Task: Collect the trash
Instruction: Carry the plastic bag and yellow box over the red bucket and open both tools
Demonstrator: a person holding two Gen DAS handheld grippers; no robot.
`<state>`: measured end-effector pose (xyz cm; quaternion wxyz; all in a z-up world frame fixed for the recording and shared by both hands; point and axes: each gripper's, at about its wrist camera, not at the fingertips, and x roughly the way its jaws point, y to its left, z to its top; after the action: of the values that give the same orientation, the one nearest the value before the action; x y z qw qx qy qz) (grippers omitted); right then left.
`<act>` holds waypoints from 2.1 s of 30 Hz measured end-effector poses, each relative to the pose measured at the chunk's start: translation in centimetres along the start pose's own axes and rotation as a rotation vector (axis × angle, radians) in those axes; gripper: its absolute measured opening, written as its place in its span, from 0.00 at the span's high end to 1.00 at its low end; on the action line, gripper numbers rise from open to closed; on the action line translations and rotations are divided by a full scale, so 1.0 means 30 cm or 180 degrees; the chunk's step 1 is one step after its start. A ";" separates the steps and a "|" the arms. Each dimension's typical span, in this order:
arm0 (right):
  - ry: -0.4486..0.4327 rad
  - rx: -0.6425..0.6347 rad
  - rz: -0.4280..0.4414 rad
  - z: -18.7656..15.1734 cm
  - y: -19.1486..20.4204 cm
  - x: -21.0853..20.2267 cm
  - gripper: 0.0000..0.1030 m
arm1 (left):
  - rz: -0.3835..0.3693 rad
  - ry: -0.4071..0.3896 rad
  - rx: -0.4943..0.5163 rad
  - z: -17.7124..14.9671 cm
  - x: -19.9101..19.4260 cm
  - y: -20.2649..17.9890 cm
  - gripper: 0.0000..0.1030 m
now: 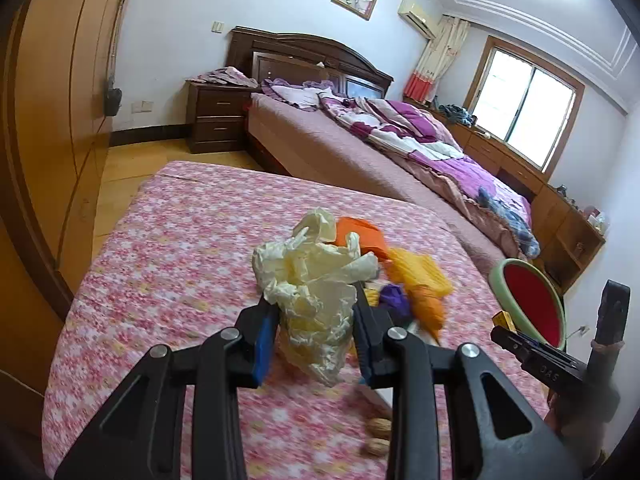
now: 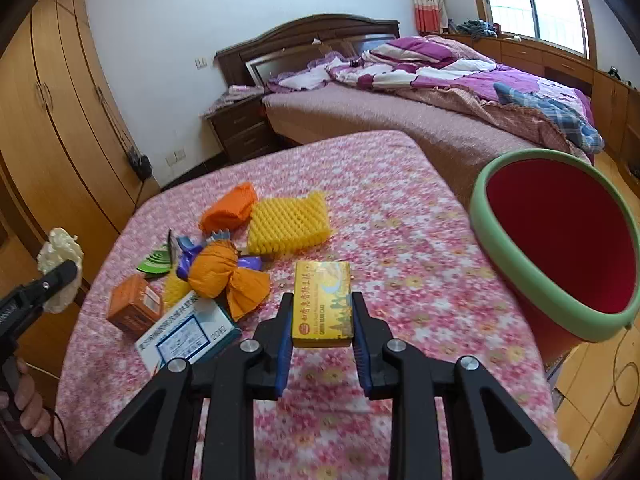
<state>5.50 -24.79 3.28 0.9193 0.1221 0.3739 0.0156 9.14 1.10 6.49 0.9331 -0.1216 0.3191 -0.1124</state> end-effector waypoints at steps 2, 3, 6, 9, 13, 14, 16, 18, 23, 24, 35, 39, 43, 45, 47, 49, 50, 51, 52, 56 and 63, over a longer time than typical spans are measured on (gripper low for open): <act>-0.0057 0.0028 0.0029 0.003 -0.017 -0.040 0.72 | -0.0040 0.0013 0.0003 -0.001 -0.010 -0.027 0.67; -0.0092 0.0040 0.0042 0.005 -0.027 -0.057 0.72 | -0.0055 0.0018 0.0007 -0.002 -0.016 -0.044 0.67; -0.0204 0.0073 0.0067 0.006 -0.062 -0.117 0.72 | -0.0110 0.0026 0.0040 0.000 -0.029 -0.092 0.67; -0.0319 0.0109 0.0088 0.011 -0.101 -0.174 0.72 | -0.0192 0.0026 0.0113 0.010 -0.032 -0.153 0.67; -0.0428 0.0159 0.0046 0.015 -0.158 -0.220 0.72 | -0.0283 0.0015 0.0276 0.027 -0.015 -0.246 0.67; -0.0455 0.0182 0.0032 0.015 -0.173 -0.230 0.72 | -0.0319 0.0026 0.0294 0.034 -0.006 -0.263 0.67; -0.0515 0.0246 0.0000 0.018 -0.210 -0.256 0.72 | -0.0419 0.0074 0.0338 0.041 0.020 -0.315 0.67; -0.0592 0.0300 -0.0047 0.018 -0.253 -0.281 0.72 | -0.0530 0.0128 0.0385 0.041 0.046 -0.366 0.67; -0.0701 0.0458 -0.0171 0.019 -0.370 -0.314 0.72 | -0.0765 0.0292 0.0475 0.038 0.127 -0.493 0.67; -0.0717 0.0495 -0.0208 0.020 -0.400 -0.318 0.72 | -0.0813 0.0319 0.0506 0.036 0.143 -0.524 0.67; -0.0716 0.0756 -0.0492 0.027 -0.633 -0.303 0.72 | -0.1164 0.0720 0.1002 -0.032 0.365 -0.866 0.67; -0.0693 0.0787 -0.0526 0.032 -0.696 -0.271 0.72 | -0.1204 0.0736 0.1129 -0.057 0.428 -0.946 0.66; -0.0605 0.0809 -0.0572 0.047 -0.748 -0.217 0.72 | -0.1222 0.0789 0.1190 -0.077 0.508 -1.008 0.66; -0.0558 0.0807 -0.0590 0.051 -0.764 -0.196 0.72 | -0.1231 0.0844 0.1225 -0.093 0.542 -1.030 0.66; -0.0513 0.0796 -0.0609 0.052 -0.776 -0.174 0.72 | -0.1232 0.0931 0.1269 -0.103 0.571 -1.050 0.66; -0.0469 0.0784 -0.0615 0.054 -0.782 -0.154 0.72 | -0.1201 0.0962 0.1321 -0.116 0.585 -1.064 0.61; -0.0449 0.0784 -0.0617 0.054 -0.785 -0.144 0.72 | -0.1146 0.0942 0.1350 -0.120 0.588 -1.067 0.56; -0.0436 0.0787 -0.0619 0.055 -0.787 -0.133 0.72 | -0.1093 0.0917 0.1374 -0.126 0.587 -1.070 0.53; -0.0429 0.0780 -0.0606 0.056 -0.786 -0.122 0.72 | -0.1042 0.0883 0.1405 -0.130 0.587 -1.070 0.49; -0.0438 0.0807 -0.0592 0.059 -0.784 -0.101 0.72 | -0.0933 0.0825 0.1431 -0.129 0.600 -1.058 0.45; -0.0542 0.0855 -0.0553 0.065 -0.776 -0.110 0.52 | -0.0983 0.0841 0.1255 -0.120 0.603 -1.021 0.44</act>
<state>3.01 -48.17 1.40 0.9209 0.2119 0.3026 -0.1243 16.79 -33.61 2.59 0.8609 0.0307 0.3876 -0.3281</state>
